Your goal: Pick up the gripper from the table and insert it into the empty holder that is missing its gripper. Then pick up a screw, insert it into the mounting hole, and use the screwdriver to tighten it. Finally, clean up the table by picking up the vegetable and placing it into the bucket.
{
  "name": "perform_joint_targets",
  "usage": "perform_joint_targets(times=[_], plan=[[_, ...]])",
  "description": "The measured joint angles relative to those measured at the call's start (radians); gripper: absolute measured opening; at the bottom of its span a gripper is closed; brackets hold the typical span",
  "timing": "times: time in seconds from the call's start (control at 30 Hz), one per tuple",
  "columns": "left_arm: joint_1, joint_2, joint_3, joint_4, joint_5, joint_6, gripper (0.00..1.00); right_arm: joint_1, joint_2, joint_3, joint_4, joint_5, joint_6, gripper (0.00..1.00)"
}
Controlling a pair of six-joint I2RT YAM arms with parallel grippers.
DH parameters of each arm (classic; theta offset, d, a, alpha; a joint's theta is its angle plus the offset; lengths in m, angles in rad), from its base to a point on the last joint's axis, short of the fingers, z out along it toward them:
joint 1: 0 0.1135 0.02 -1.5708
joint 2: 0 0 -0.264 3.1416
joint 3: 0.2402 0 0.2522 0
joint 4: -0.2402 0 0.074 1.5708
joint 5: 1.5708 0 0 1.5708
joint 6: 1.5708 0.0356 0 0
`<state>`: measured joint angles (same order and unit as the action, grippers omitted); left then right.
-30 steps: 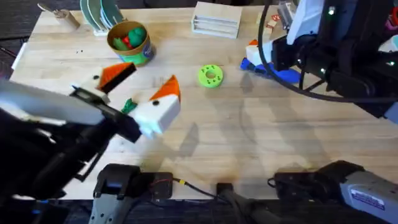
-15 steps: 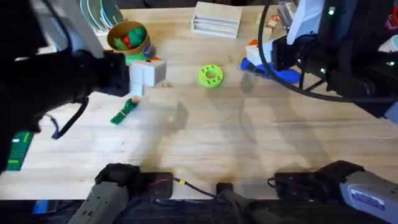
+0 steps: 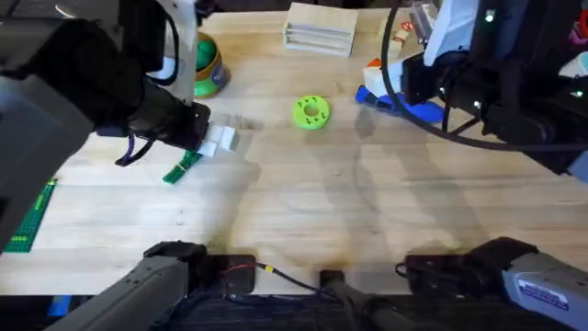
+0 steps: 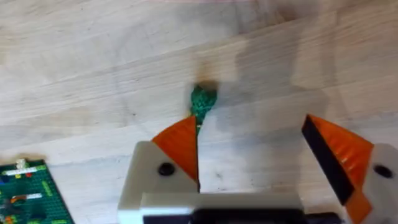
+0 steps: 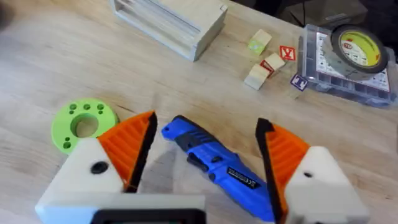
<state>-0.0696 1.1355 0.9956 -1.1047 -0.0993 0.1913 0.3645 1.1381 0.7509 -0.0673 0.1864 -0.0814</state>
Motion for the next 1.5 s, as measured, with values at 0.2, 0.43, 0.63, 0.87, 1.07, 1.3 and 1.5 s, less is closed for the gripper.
perform_joint_targets(times=[0.2, 0.43, 0.63, 0.87, 1.07, 1.3, 1.5], plan=[[0.101, 0.088, -0.095, 0.117, -0.062, 0.050, 0.991, 0.000, 0.000, 0.000, 0.000, 0.000, 0.000, 0.991], [0.239, 0.133, -0.219, 0.290, -0.082, 0.064, 0.991, 0.000, 0.000, 0.000, 0.000, 0.000, 0.000, 0.992], [0.254, 0.135, -0.247, 0.335, -0.075, 0.122, 0.991, 0.000, 0.000, 0.000, 0.000, 0.000, 0.000, 0.991], [0.254, 0.170, -0.301, 0.352, -0.018, 0.283, 0.991, 0.000, 0.000, 0.000, 0.000, 0.000, 0.000, 0.992], [0.254, 0.172, -0.300, 0.357, -0.009, 0.325, 0.991, 0.000, 0.000, 0.000, 0.000, 0.000, 0.000, 0.991], [0.254, 0.189, -0.292, 0.341, -0.002, 0.344, 0.991, 0.000, 0.000, 0.000, 0.000, 0.000, 0.000, 0.991], [0.254, 0.199, -0.285, 0.333, 0.006, 0.352, 0.905, 0.000, 0.000, 0.000, 0.000, 0.000, 0.000, 0.991]])
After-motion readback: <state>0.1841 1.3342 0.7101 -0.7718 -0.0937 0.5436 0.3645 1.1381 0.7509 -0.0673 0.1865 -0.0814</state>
